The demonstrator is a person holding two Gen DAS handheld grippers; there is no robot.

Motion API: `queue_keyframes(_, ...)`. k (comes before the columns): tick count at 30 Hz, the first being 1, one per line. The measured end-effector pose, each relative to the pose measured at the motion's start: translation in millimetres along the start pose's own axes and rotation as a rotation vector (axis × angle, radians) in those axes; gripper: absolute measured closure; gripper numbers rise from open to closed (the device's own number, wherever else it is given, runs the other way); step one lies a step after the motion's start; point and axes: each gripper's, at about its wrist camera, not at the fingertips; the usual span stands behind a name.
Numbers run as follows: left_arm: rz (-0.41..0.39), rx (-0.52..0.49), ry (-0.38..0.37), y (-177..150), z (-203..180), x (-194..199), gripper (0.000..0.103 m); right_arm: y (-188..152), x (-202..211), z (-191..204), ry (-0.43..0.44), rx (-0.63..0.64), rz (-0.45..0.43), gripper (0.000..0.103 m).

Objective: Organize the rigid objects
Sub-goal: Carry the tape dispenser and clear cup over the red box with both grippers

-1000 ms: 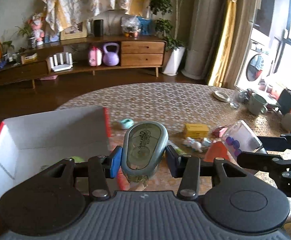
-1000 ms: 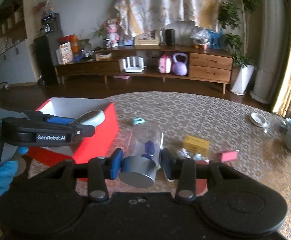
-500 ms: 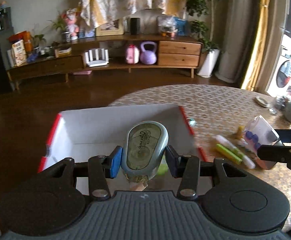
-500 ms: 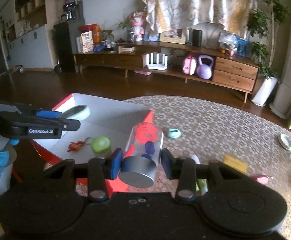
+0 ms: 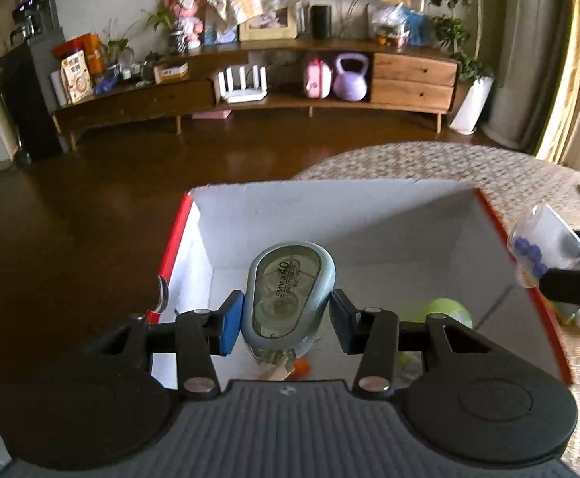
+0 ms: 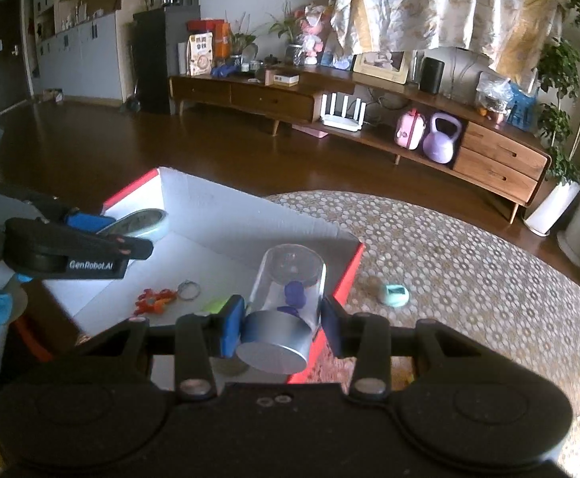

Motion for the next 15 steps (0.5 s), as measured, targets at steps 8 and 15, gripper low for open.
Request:
queue_keyframes(8,0.070,-0.017,0.042,2,1,-35,0.057,14,-43,8,0.026,0.021,0.050,0.061)
queue_keyframes(15,0.129,-0.028,0.084,11,-1,-60,0.057,20,-76,11,0.027,0.031,0.112,0.061)
Point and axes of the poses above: each gripper's, at about its wrist camera, not at the fingertips, and x roughly against the way its jaws point, z to its left, y to its top, and after that the axes turned 11 degrees about x, right-handed
